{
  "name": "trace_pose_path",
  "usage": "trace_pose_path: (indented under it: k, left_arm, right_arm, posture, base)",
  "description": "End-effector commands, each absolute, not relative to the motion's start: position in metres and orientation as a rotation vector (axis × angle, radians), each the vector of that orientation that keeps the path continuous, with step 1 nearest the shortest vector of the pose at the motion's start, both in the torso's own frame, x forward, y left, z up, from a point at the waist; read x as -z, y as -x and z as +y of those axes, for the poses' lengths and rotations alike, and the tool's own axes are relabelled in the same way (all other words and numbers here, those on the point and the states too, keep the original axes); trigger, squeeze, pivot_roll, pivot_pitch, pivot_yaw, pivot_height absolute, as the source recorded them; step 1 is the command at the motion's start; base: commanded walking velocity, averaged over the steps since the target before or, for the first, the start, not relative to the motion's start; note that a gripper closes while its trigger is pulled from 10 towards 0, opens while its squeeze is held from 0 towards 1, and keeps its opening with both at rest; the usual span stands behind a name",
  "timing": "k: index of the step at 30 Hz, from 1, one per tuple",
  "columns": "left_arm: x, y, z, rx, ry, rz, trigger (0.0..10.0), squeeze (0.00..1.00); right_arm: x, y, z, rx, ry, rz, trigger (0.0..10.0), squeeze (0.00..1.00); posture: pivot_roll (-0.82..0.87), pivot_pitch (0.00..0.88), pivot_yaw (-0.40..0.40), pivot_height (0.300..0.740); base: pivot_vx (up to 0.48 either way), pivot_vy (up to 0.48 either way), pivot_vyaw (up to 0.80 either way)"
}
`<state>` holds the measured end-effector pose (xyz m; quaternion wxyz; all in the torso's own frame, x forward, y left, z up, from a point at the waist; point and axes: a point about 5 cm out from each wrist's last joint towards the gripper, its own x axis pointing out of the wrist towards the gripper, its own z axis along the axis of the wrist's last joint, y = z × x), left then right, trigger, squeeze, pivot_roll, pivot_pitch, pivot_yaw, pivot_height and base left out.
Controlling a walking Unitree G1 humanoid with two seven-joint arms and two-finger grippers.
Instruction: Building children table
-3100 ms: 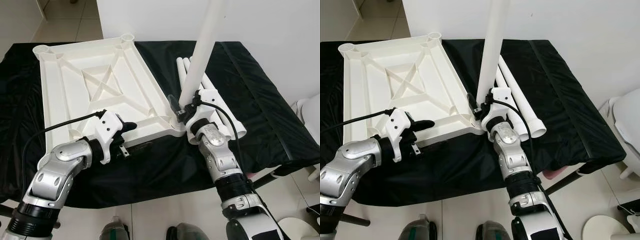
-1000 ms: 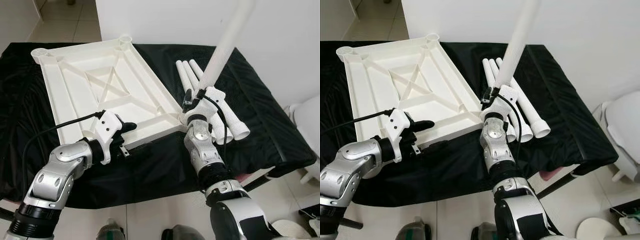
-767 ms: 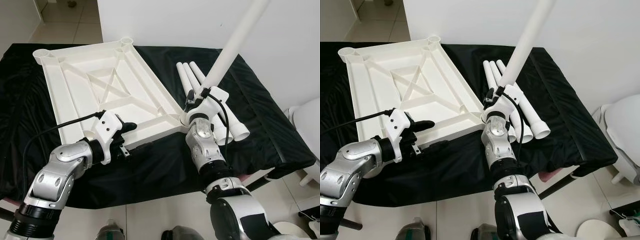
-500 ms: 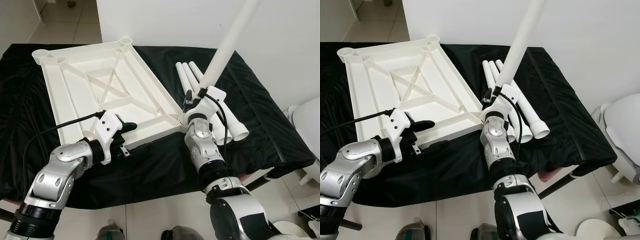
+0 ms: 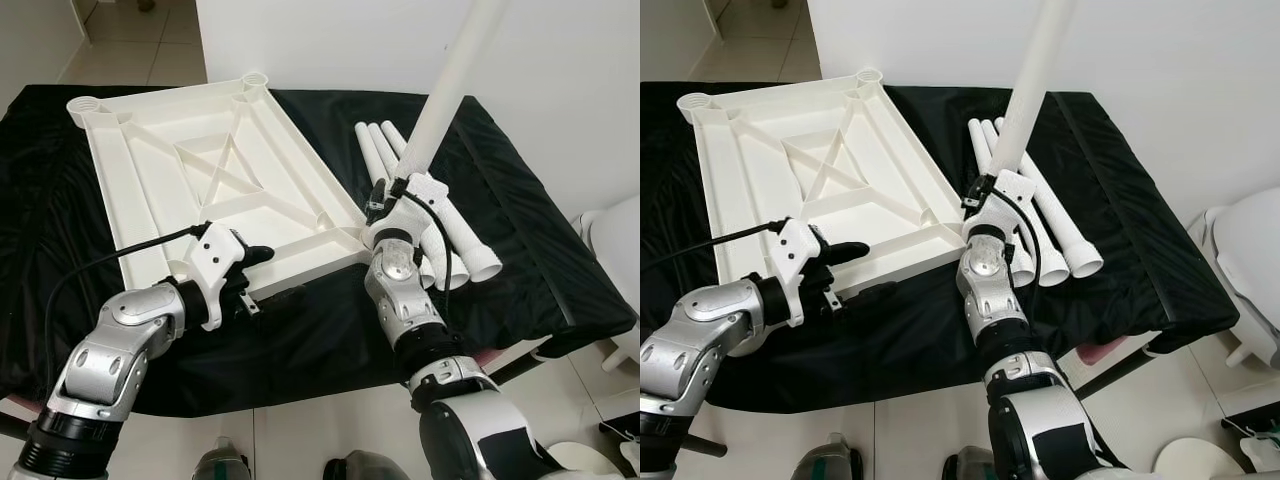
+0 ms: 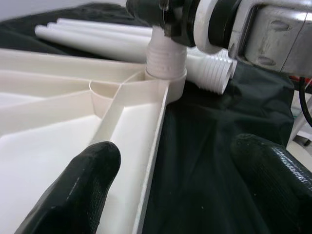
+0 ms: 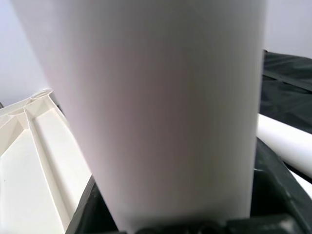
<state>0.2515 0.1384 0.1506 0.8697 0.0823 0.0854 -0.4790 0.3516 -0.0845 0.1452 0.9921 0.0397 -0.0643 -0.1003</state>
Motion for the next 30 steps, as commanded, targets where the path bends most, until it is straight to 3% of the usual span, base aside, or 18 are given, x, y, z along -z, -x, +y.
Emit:
trace_pose_path:
  k: [1, 7, 12, 22, 23, 24, 25, 30]
  left_arm:
    - [-0.152, -0.252, 0.141, 0.945, -0.184, 0.176, 10.0, 0.0]
    - [-0.152, -0.253, 0.141, 0.944, -0.188, 0.177, 10.0, 0.0]
    - [-0.151, -0.255, 0.138, 0.952, -0.19, 0.177, 10.0, 0.0]
    - [-0.151, -0.255, 0.136, 0.959, -0.196, 0.177, 10.0, 0.0]
    - [-0.149, -0.255, 0.136, 0.965, -0.192, 0.185, 10.0, 0.58]
    - [-0.149, -0.255, 0.136, 0.965, -0.192, 0.185, 10.0, 0.58]
    - [-0.148, -0.254, 0.138, 0.971, -0.188, 0.197, 10.0, 1.0]
    - [-0.148, -0.254, 0.143, 0.974, -0.184, 0.214, 10.0, 1.0]
  right_arm:
    - [-0.132, -0.348, -0.083, 0.2, -0.06, -0.069, 10.0, 0.0]
    - [-0.189, -0.354, -0.092, 0.181, -0.068, -0.282, 10.0, 0.0]
    - [-0.221, -0.355, -0.092, 0.145, -0.123, -0.353, 10.0, 0.0]
    - [-0.23, -0.353, -0.088, 0.108, -0.133, -0.381, 10.0, 0.0]
    - [-0.228, -0.354, -0.091, 0.089, -0.122, -0.373, 10.0, 0.0]
    - [-0.228, -0.354, -0.091, 0.089, -0.122, -0.373, 10.0, 0.0]
    - [-0.224, -0.359, -0.098, 0.051, -0.086, -0.344, 10.0, 0.0]
    - [-0.217, -0.366, -0.11, 0.003, -0.037, -0.293, 10.0, 0.0]
  posture:
    - [0.03, 0.029, -0.044, 0.74]
    - [0.02, 0.03, -0.04, 0.74]
    - [0.01, 0.028, -0.036, 0.74]
    - [0.0, 0.029, -0.036, 0.74]
    - [0.0, 0.029, -0.036, 0.74]
    - [0.0, 0.029, -0.036, 0.74]
    - [0.0, 0.027, -0.034, 0.74]
    - [0.0, 0.026, -0.032, 0.74]
  base:
    - [0.0, 0.0, 0.0]
    - [0.0, 0.0, 0.0]
    - [0.0, 0.0, 0.0]
    - [0.0, 0.0, 0.0]
    - [0.0, 0.0, 0.0]
    - [0.0, 0.0, 0.0]
    - [0.0, 0.0, 0.0]
    - [0.0, 0.0, 0.0]
